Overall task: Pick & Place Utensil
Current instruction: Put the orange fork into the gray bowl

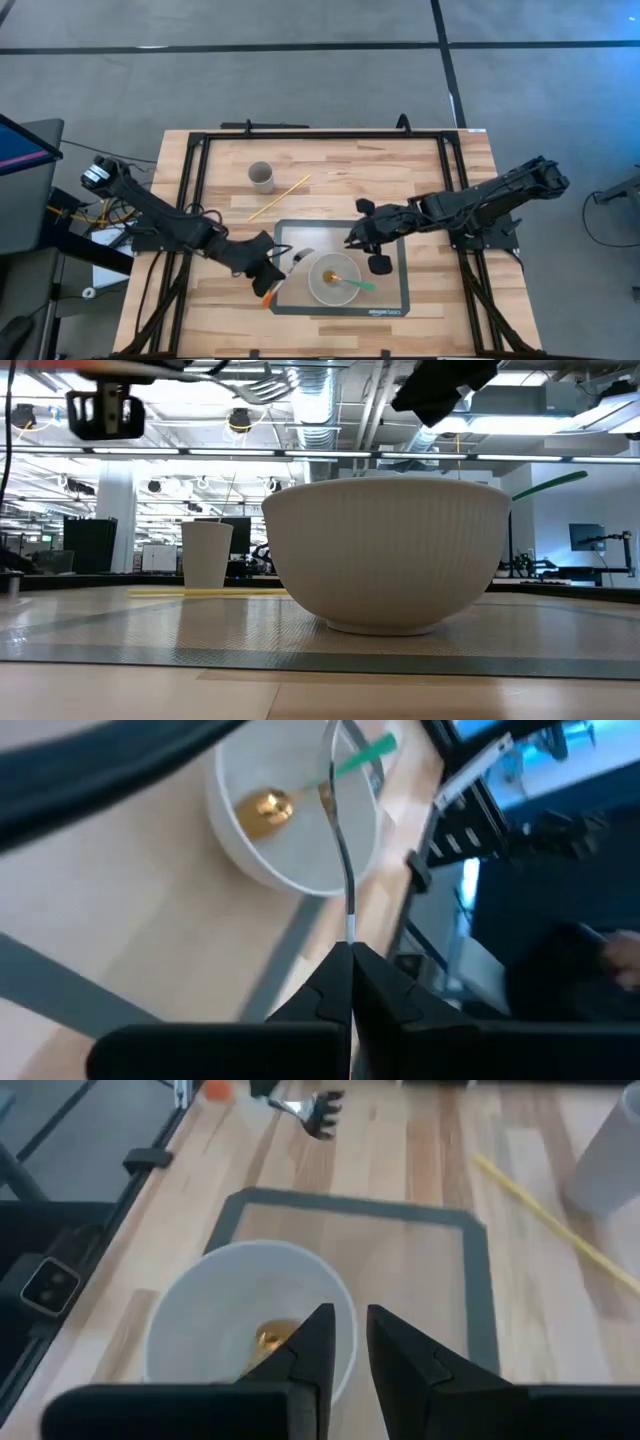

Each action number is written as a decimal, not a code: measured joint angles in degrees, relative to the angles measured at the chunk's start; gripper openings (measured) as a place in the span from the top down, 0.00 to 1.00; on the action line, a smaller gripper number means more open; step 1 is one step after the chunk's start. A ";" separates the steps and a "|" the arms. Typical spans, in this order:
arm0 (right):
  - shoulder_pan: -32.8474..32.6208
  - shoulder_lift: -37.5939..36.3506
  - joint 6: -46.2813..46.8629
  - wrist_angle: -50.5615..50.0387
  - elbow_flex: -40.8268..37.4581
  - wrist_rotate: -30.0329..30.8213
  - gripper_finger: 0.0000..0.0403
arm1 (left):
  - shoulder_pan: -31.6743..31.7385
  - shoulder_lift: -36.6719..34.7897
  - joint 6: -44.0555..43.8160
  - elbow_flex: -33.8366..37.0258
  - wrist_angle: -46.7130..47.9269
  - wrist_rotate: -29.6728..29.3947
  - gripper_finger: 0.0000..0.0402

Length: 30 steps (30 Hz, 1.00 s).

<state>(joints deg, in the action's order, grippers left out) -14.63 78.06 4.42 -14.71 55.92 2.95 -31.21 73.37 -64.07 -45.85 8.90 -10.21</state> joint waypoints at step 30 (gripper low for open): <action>-5.68 13.20 7.55 -1.27 0.17 -0.42 0.86 | 18.94 26.29 -23.54 -7.34 -14.71 50.62 0.99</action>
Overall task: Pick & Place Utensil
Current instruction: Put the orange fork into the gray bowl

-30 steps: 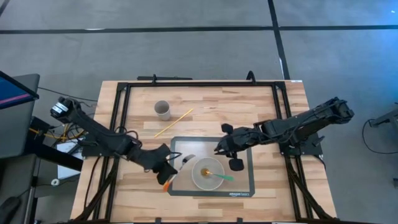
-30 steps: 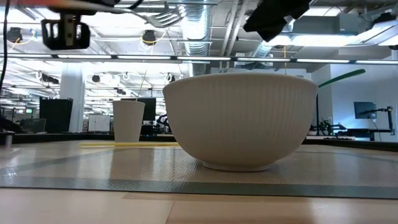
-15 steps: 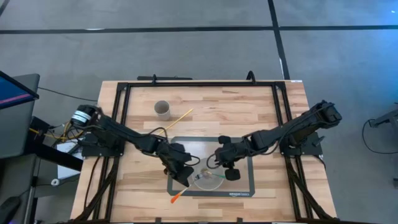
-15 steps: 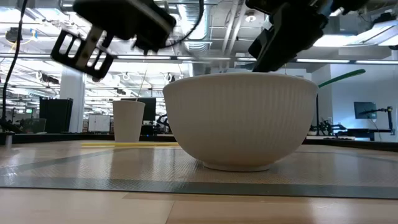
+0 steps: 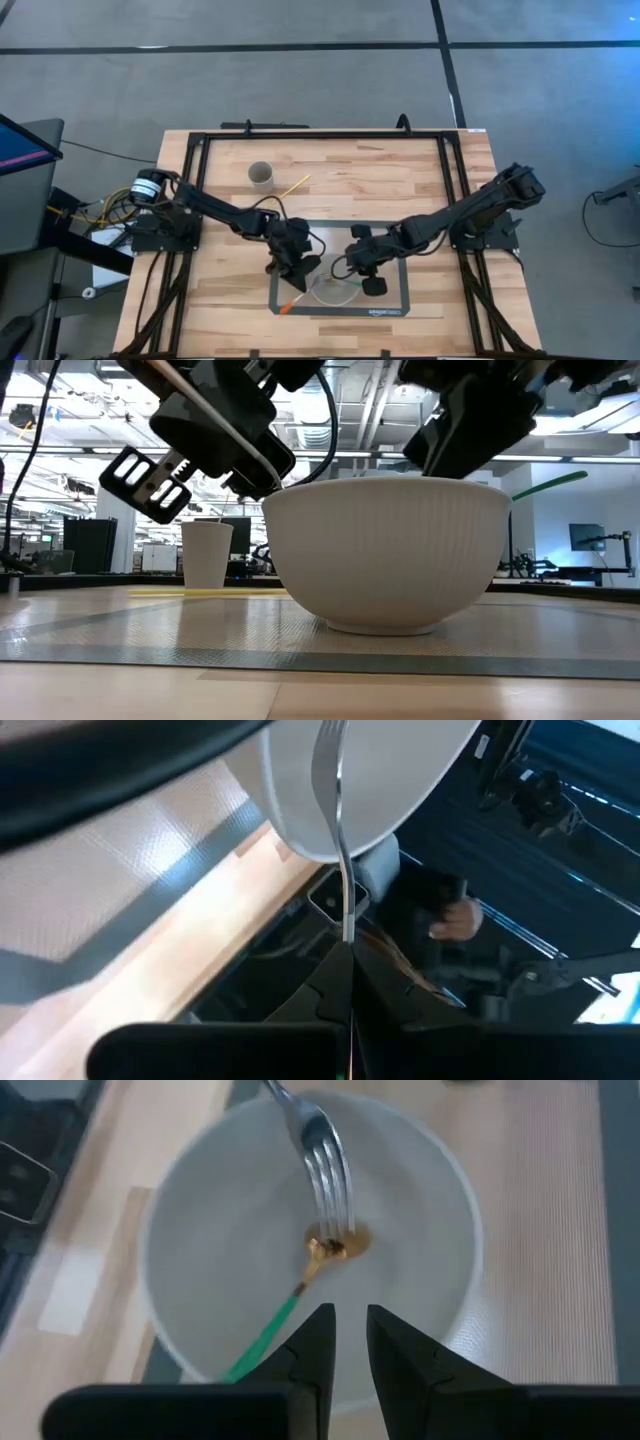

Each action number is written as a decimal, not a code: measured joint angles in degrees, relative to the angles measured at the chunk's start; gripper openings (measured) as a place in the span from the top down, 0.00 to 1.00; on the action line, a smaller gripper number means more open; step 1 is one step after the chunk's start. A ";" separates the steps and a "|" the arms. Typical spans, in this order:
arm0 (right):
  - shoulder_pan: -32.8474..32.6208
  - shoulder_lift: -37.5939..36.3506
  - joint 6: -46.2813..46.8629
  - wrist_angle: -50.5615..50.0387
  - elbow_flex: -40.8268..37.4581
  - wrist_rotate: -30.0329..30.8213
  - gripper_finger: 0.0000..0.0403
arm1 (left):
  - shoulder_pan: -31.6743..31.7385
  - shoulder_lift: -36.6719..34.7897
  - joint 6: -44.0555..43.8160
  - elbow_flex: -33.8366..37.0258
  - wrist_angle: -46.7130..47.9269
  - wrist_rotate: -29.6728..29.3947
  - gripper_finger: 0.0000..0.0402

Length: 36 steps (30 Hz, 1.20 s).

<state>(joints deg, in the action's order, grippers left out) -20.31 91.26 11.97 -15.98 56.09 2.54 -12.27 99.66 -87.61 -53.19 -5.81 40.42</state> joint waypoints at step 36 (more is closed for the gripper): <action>0.08 3.58 0.13 1.57 -0.01 -2.76 0.86 | 5.46 -0.04 -2.43 4.31 -0.30 -1.39 0.97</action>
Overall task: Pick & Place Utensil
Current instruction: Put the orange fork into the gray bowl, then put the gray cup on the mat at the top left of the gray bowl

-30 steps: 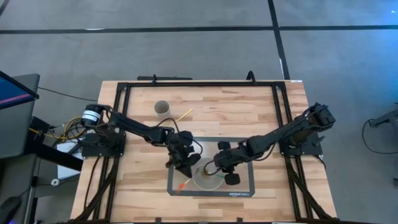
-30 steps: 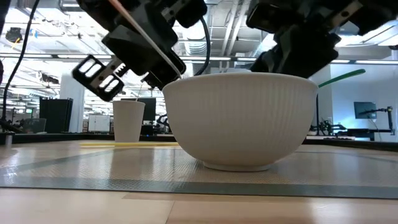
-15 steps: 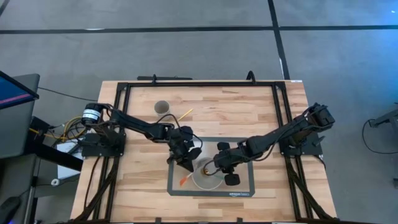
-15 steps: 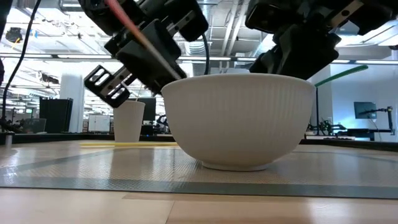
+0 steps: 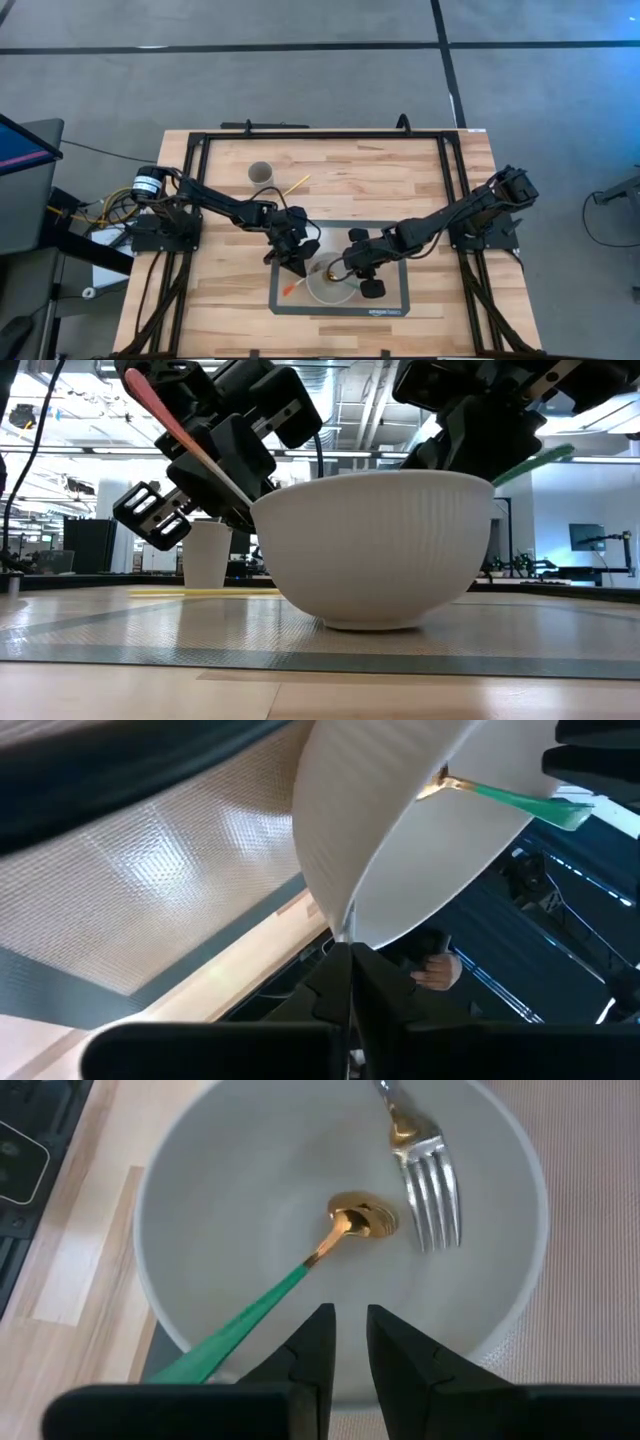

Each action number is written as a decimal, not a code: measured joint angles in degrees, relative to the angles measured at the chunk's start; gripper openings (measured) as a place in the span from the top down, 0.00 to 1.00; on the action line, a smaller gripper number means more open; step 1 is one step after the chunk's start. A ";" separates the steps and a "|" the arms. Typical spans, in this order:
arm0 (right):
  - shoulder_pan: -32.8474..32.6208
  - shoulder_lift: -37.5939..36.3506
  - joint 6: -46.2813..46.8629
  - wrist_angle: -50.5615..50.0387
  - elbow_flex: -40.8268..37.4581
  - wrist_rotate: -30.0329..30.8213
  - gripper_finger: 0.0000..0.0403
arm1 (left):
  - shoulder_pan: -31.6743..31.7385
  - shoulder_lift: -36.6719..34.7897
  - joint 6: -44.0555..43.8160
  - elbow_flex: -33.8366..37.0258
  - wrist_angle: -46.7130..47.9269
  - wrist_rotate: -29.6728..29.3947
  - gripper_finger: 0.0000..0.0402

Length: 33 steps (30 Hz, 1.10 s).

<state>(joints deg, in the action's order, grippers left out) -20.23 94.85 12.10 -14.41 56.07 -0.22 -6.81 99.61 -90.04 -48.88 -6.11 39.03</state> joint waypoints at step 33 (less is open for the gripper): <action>0.00 -0.02 0.00 0.31 0.00 0.01 0.86 | 0.98 -6.68 9.50 -0.04 -10.84 0.58 0.87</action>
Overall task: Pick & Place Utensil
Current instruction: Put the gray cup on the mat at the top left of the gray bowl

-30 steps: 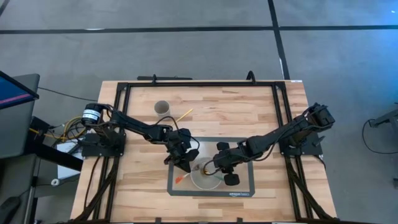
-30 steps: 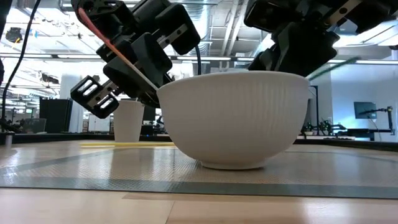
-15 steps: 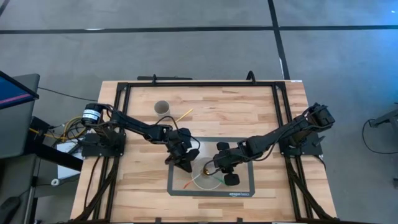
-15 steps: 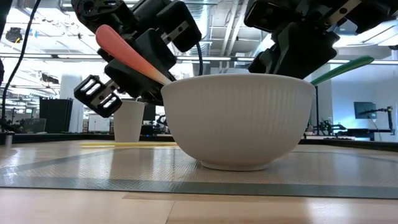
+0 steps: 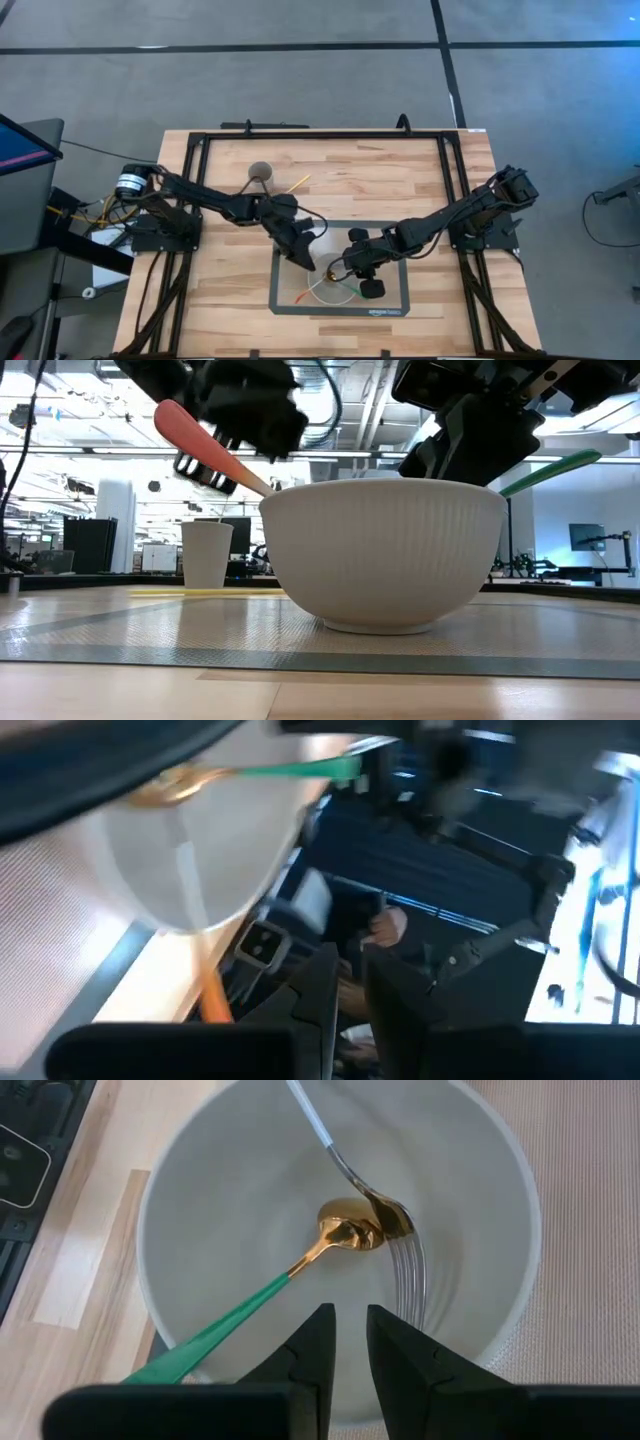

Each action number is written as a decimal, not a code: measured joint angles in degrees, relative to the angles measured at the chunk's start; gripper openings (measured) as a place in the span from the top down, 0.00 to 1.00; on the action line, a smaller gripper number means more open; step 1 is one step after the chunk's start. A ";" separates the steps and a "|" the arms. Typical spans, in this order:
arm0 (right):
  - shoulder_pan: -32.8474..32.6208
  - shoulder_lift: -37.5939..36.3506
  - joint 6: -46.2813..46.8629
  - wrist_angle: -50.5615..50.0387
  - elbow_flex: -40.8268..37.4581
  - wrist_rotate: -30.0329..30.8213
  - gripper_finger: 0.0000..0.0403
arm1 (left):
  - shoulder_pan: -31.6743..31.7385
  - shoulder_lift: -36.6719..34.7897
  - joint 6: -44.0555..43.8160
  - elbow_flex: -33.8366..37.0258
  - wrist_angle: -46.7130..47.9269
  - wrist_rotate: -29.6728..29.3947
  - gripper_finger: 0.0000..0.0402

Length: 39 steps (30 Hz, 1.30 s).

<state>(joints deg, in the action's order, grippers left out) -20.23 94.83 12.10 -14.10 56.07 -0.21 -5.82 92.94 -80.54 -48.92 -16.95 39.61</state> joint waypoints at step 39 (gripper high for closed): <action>11.11 -24.42 -22.05 14.11 -9.15 -6.15 0.86 | 20.29 -30.93 55.71 -0.07 31.64 -10.90 0.87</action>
<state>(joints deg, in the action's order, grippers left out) -9.11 70.40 -9.95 0.00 46.93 -6.36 14.47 62.00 -24.84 -48.99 14.69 28.71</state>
